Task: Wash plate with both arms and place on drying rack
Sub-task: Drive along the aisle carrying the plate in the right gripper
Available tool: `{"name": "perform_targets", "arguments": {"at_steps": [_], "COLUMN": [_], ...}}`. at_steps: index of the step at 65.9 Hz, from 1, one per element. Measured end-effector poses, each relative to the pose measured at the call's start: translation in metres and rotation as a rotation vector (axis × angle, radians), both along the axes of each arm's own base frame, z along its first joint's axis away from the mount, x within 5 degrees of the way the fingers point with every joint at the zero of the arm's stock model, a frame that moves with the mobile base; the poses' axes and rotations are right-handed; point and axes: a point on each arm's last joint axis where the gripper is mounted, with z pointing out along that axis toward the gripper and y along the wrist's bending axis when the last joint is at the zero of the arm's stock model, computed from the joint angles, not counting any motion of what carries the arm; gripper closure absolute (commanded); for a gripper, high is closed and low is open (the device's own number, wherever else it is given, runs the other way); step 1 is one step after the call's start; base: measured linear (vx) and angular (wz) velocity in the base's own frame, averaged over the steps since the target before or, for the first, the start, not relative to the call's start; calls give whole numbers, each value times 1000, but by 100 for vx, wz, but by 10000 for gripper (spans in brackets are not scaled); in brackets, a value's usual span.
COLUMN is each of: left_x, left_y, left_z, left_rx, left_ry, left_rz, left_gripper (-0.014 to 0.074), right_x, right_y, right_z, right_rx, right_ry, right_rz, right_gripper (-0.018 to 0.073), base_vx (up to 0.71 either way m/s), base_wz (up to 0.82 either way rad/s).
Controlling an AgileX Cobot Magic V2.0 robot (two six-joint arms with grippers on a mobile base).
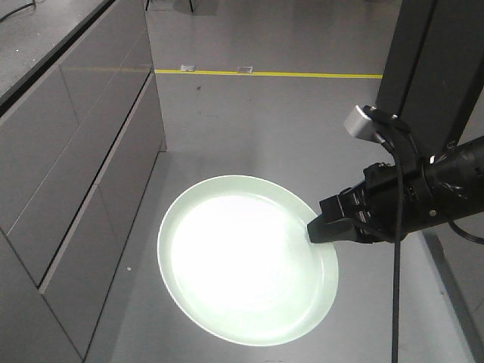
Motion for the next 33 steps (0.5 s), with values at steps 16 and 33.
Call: {"name": "perform_targets", "arguments": {"at_steps": [16,33], "left_x": [0,0], "left_y": [0,0], "left_z": [0,0], "left_rx": [0,0], "left_ry": [0,0], "left_rz": [0,0], "left_gripper": [603,603], "right_x": [0,0], "right_y": [0,0], "right_z": [0,0], "right_rx": [0,0], "right_ry": [0,-1], "right_rz": [0,1], "right_gripper": [568,568], "base_vx": [18,18], "base_wz": [-1,-4]}}
